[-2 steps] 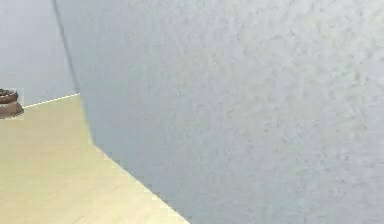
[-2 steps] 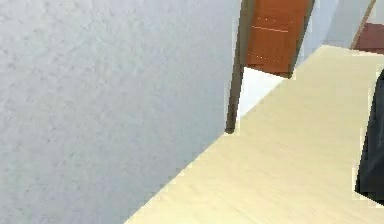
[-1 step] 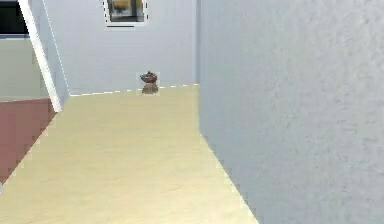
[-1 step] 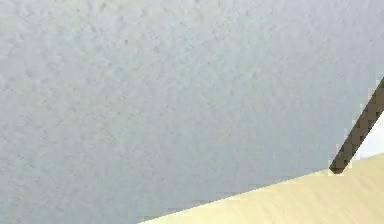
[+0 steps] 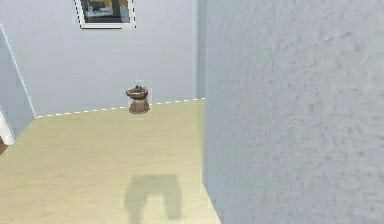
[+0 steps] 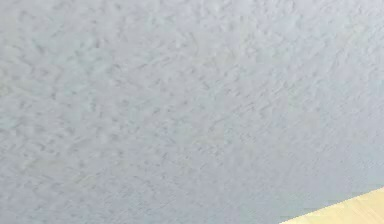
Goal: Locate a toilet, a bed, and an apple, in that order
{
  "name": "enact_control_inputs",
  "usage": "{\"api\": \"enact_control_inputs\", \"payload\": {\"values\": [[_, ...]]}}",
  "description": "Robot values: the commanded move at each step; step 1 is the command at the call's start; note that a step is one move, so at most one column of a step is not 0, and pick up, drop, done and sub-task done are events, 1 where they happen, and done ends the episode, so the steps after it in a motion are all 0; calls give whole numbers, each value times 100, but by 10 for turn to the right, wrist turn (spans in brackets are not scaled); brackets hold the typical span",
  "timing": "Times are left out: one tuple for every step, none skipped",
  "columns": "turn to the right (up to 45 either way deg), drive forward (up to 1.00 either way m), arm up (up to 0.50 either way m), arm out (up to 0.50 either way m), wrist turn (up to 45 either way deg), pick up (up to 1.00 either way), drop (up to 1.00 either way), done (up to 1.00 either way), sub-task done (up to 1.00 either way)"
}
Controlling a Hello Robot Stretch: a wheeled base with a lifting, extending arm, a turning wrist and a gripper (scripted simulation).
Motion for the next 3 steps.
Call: {"api": "enact_control_inputs", "payload": {"values": [[-60, 0, 0, 0, 0, 0, 0, 0, 0], [0, 10, 0, 0, 0, 0, 0, 0, 0], [-450, 0, 0, 0, 0, 0, 0, 0, 0]]}}
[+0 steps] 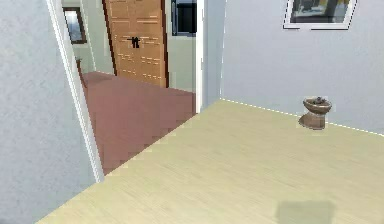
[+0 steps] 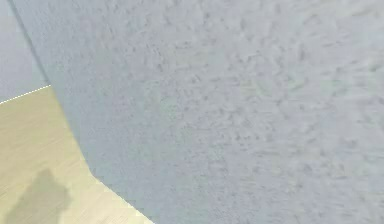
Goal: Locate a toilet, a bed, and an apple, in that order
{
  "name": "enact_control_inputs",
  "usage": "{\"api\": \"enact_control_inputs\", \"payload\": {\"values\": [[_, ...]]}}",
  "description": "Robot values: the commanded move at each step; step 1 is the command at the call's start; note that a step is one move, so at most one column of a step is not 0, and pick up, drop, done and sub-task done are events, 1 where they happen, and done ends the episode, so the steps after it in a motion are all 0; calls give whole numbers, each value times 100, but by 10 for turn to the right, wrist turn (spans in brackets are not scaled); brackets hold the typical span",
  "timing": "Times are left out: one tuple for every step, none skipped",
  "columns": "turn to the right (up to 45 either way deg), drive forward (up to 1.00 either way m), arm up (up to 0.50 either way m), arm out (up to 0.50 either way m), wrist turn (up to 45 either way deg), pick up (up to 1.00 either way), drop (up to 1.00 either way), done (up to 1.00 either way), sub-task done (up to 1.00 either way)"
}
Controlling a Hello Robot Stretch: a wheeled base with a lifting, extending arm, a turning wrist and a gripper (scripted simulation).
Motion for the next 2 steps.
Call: {"api": "enact_control_inputs", "payload": {"values": [[-60, 0, 0, 0, 0, 0, 0, 0, 0], [0, 100, 0, 0, 0, 0, 0, 0, 0]]}}
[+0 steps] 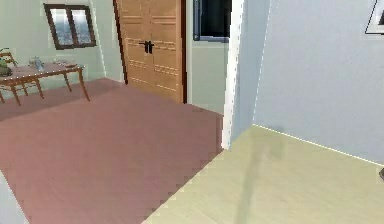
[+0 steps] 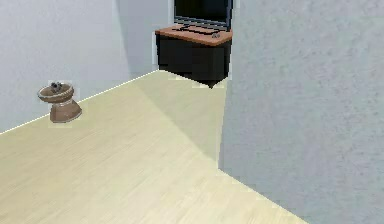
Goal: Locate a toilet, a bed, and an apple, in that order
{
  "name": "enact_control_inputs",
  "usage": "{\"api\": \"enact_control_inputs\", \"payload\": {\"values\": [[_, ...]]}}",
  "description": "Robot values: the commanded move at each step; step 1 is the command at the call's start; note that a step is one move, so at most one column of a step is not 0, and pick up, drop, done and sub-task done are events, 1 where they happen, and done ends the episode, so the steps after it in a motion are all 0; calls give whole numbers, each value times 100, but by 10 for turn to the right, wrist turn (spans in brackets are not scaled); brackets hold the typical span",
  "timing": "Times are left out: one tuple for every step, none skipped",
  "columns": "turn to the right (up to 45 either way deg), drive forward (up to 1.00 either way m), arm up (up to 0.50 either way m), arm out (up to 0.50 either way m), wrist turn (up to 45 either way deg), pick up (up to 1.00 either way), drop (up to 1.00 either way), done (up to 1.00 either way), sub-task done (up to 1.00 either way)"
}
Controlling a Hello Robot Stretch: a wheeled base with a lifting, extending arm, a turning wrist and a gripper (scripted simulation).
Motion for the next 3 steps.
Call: {"api": "enact_control_inputs", "payload": {"values": [[-60, 0, 0, 0, 0, 0, 0, 0, 0], [0, 55, 0, 0, 0, 0, 0, 0, 0], [-30, 0, 0, 0, 0, 0, 0, 0, 0]]}}
